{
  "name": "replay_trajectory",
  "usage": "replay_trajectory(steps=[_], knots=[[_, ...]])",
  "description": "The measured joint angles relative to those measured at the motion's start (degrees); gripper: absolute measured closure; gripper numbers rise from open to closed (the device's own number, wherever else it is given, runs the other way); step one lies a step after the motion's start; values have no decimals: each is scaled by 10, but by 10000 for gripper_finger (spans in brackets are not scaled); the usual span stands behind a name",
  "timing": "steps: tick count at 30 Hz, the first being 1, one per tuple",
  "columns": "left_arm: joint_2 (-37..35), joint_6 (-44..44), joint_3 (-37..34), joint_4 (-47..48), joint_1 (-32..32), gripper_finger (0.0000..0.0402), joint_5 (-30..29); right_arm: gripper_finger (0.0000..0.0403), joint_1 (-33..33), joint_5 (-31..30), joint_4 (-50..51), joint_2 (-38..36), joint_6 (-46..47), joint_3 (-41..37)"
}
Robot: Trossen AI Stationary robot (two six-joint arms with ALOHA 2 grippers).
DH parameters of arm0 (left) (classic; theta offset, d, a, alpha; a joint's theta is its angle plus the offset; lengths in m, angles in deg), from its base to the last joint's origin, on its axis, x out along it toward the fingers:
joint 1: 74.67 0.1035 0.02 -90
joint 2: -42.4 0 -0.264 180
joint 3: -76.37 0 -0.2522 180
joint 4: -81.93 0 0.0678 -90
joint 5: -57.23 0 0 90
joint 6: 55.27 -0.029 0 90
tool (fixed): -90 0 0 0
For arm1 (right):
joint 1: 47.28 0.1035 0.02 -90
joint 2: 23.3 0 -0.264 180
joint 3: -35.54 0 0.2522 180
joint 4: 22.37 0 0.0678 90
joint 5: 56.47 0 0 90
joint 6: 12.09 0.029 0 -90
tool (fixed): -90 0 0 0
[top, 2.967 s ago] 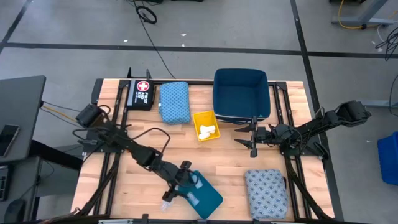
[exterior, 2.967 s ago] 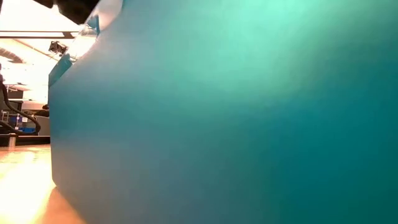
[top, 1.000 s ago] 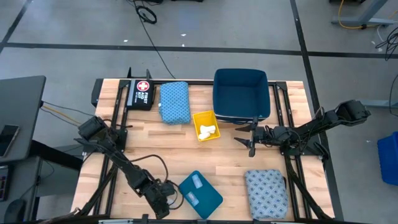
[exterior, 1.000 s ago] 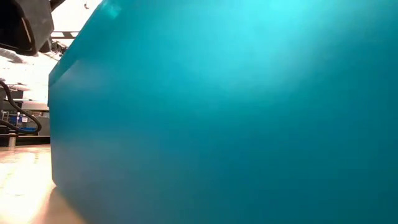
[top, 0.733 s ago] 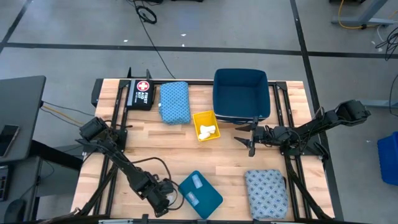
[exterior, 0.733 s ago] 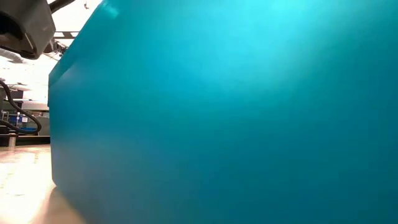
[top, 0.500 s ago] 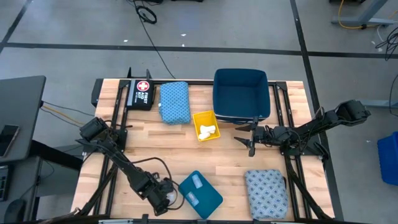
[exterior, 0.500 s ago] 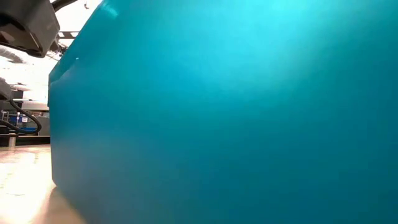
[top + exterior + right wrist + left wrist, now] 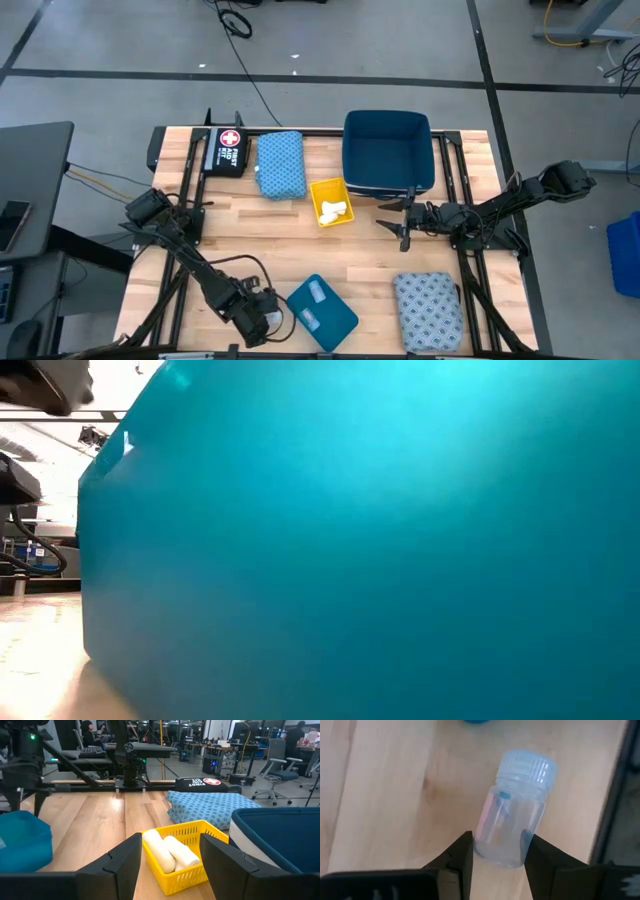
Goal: Pick & place medical supplies in basket/bin
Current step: Put the transparent medicine bottle into the blue bin
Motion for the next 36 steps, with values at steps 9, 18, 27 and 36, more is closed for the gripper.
replay_trajectory(steps=[9, 18, 27, 36], knots=[[-29, -58, 0, -6, -50, 275, -83, 195, 0, 0, 0, 0, 0, 0], [-35, -226, -4, -163, -62, 275, -199, 195, 0, 0, 0, 0, 0, 0], [-36, -447, -46, -432, -17, 275, -182, 195, 0, 3, 0, 0, 3, 0], [-36, -568, -161, -728, 71, 275, -86, 195, 0, 3, 0, 0, 5, 0]])
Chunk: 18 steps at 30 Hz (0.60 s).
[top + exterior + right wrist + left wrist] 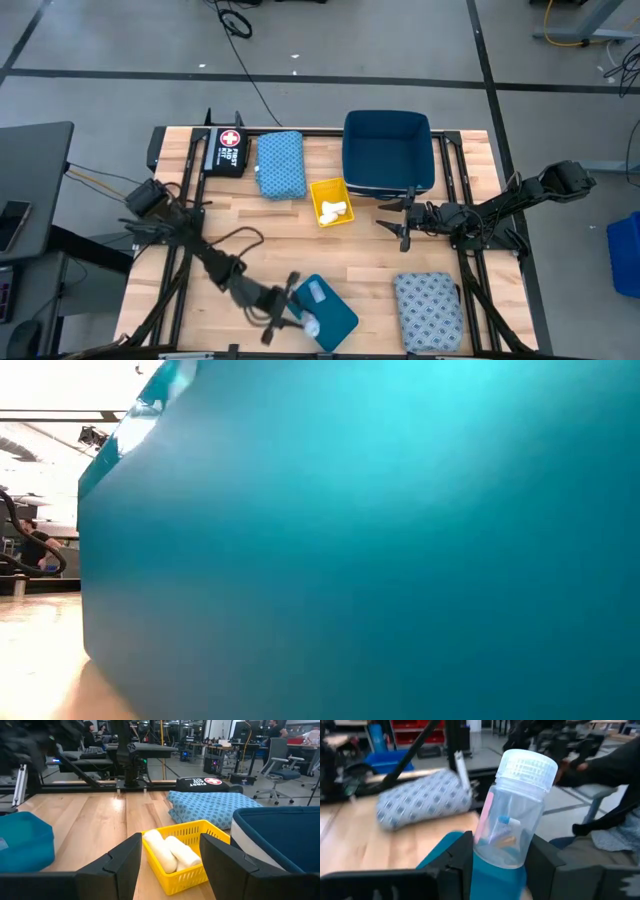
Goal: Pick & place medical supplies in basket/bin
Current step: Put the transparent medicine bottle into the blue bin
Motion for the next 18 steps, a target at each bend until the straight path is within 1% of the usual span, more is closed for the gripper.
replay_trajectory(steps=[4, 8, 14, 18], knots=[[0, 44, -30, 13, 52, 275, 43, 195, 0, 0, 0, 0, 0, 0], [0, 92, -40, 47, 93, 275, 89, 195, 0, 0, 0, 0, 0, 0], [0, 126, -38, 131, 130, 275, 147, 195, 0, 0, 0, 0, 0, 0], [0, 126, -38, 140, 140, 275, 175, 195, 0, 0, 0, 0, 0, 0]])
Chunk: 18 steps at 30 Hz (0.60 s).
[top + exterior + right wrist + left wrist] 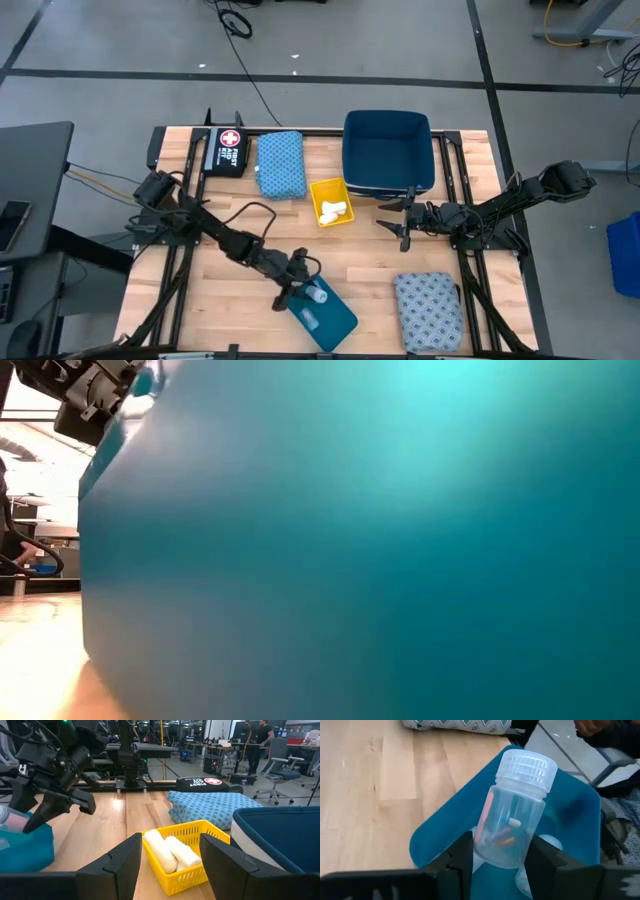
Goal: Pick & place medical supplies in basket/bin
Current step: Put the transparent medicine bottle into the blue bin, then put the blue patient gown into the blue and white bin
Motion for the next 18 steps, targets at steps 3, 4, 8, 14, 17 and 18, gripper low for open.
replay_trajectory(steps=[3, 4, 8, 14, 17, 18], knots=[[-1, -1, 0, 6, 3, 261, 7, 195, 0, 0, 0, 0, 0, 0], [-1, -2, 0, 7, 5, 247, 9, 195, 0, 0, 0, 0, 0, 0], [-1, -6, 1, 7, 8, 192, 22, 195, 0, 0, 0, 0, -1, 0], [-1, -8, 0, -1, 8, 163, 53, 195, 0, 0, 0, 0, -10, 0], [-1, -12, -1, -13, 8, 165, 68, 195, 0, 0, 0, 0, -16, 0], [-2, -17, -2, -22, 8, 166, 74, 195, 0, 0, 0, 0, -18, 0]])
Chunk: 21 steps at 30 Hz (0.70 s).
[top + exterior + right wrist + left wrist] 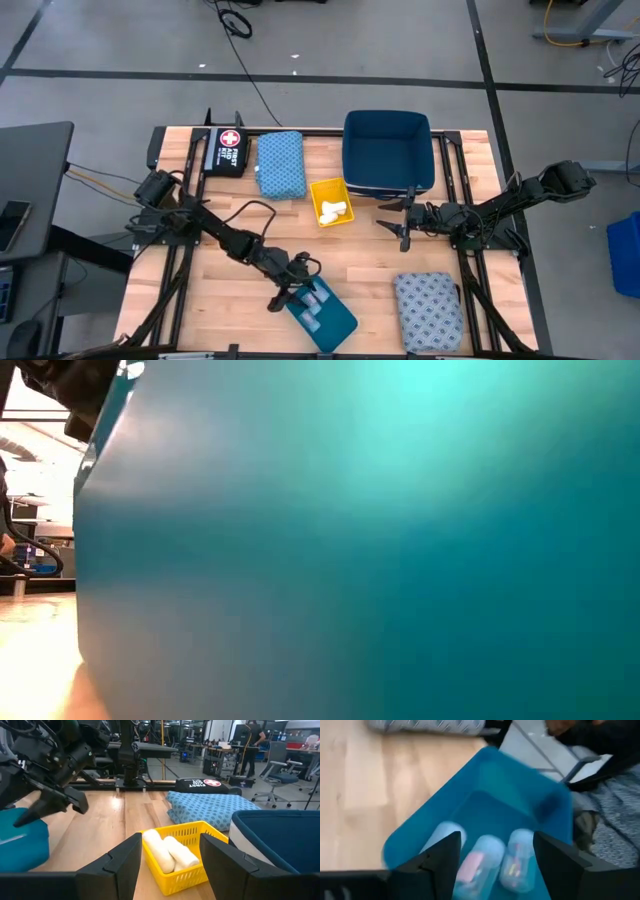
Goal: Pick & place medical supplies in basket/bin
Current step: Put the blue patient gown into the blue and white bin
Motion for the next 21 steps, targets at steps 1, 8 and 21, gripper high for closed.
replay_trajectory(steps=[1, 8, 21], knots=[[-5, -7, 0, -8, 0, 168, 3, 195, 0, 0, 0, 0, -3, 0], [-76, -64, 1, 7, 0, 178, -73, 195, 0, 0, 2, 0, -12, 0], [-181, -178, 1, 345, 28, 171, -513, 195, 0, -29, 18, 0, -37, 0]])
